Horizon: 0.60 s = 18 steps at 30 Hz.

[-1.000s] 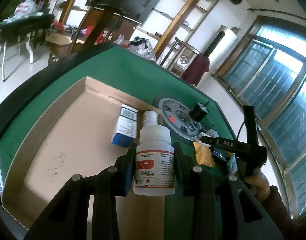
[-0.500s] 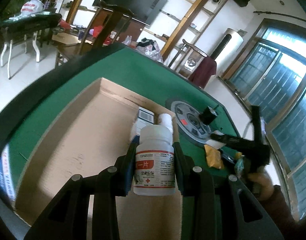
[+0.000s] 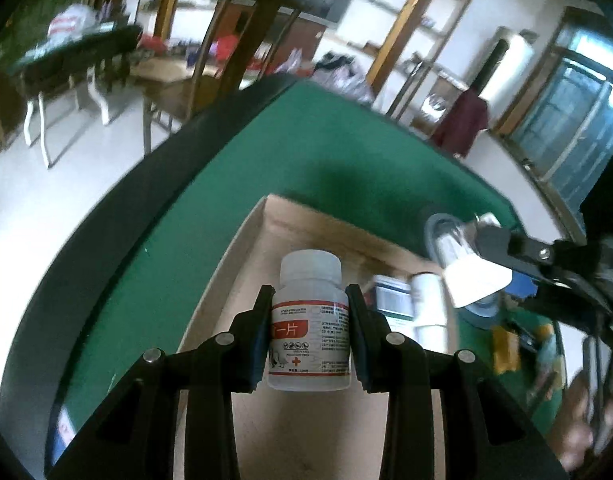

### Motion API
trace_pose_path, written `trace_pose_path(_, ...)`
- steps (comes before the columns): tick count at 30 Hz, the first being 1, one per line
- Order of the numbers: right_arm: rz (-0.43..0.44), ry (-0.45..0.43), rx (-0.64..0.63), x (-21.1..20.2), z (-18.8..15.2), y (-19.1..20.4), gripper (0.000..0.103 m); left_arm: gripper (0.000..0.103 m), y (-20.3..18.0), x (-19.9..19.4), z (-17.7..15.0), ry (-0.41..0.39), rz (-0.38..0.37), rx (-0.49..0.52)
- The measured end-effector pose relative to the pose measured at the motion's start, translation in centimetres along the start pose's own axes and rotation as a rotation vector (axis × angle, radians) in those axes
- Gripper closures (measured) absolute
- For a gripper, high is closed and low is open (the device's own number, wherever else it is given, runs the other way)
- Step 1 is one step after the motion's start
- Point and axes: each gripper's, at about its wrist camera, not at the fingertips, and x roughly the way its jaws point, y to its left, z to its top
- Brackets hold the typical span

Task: Organize objects
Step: 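Carry the pill bottle to the cardboard box with the left gripper while the right gripper grasps the white box, then release the pill bottle and white box into the cardboard box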

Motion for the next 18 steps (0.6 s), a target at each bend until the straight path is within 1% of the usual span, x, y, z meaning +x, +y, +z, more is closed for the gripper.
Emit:
trace_pose_path(4,0.055,0.058,0.074,4.9,0.3,0.7,0.049,0.073,1.9,2.3,0.1,0.032,0.018,-0.068)
trace_pose_path(6,0.051,0.064,0.106,6.6,0.5,0.4,0.049,0.073,2.6,3.1,-0.1,0.045,0.023,-0.095)
trace_pose_path(7,0.038,0.065,0.109,7.0,0.6,0.2,0.049,0.073,2.4,3.1,-0.1,0.029,0.035,-0.081)
trace_pose_path(8,0.016,0.067,0.106,7.4,0.6,0.2,0.049,0.073,2.2,3.2,-0.1,0.028,0.033,-0.073)
trace_pose_path(10,-0.045,0.066,0.087,7.9,0.6,0.0,0.049,0.073,1.9,3.6,0.0,0.037,0.019,-0.071)
trace_pose_path(12,-0.108,0.055,0.066,7.9,0.6,0.0,0.049,0.073,1.2,3.8,0.0,0.025,0.033,-0.041)
trace_pose_path(13,-0.124,0.054,0.059,7.7,1.0,-0.3,0.049,0.073,0.8,4.0,0.1,0.022,0.039,-0.027)
trace_pose_path(18,-0.201,0.050,0.017,7.2,1.0,0.2,0.049,0.073,-0.2,5.0,0.5,0.022,0.059,0.015)
